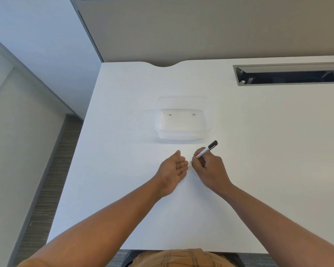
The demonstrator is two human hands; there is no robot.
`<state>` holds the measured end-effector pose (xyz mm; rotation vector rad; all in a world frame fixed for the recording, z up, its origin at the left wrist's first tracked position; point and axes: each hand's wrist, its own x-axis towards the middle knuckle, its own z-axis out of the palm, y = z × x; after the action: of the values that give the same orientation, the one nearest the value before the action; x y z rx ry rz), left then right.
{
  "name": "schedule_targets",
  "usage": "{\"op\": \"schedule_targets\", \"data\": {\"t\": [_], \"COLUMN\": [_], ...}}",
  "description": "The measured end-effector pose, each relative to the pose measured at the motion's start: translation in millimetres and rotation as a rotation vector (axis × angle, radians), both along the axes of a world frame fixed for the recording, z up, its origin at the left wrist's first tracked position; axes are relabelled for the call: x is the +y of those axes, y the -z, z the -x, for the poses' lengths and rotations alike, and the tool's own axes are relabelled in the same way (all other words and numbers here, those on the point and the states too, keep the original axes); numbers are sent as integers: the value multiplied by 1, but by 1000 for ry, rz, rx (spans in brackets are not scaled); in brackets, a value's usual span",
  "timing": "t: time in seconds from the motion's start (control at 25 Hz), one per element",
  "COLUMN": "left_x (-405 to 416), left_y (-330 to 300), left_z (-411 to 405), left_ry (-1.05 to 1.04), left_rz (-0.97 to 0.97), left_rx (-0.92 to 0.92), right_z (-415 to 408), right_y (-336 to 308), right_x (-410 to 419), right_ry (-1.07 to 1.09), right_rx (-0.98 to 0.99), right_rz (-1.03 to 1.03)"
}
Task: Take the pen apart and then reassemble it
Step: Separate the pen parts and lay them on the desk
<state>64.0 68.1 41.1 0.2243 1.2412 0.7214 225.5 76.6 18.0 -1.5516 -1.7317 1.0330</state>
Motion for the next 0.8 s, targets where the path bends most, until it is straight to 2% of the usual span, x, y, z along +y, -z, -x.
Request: {"op": "schedule_targets", "data": {"t": [0.08,0.2,0.4,0.52,0.68,0.76,0.8], "left_x": [3,5,6,5,5,5,5], "left_y": [0,-1,-1,-2,0,-2,-1], "left_z": [-2,-5,-3,-1,6,5,7], "left_ry": [-32,-78,-105,-82,-57,-10,57], "left_rz": [19,46,49,23,-4,-101,-194], "left_rx": [-34,-73,-65,-36,-14,83,244], "right_z": [3,9,6,5,9,8,8], "right_y": [0,3,4,9,11,8,7], "right_x": [1,0,1,-1,-1,2,5], "right_ry": [-52,-144,-93,-102,-53,-32,-32], "right_rx": [-45,-137,-32,-40,43,37,2], "right_rz": [-35,65,-5,33,107,90,72]}}
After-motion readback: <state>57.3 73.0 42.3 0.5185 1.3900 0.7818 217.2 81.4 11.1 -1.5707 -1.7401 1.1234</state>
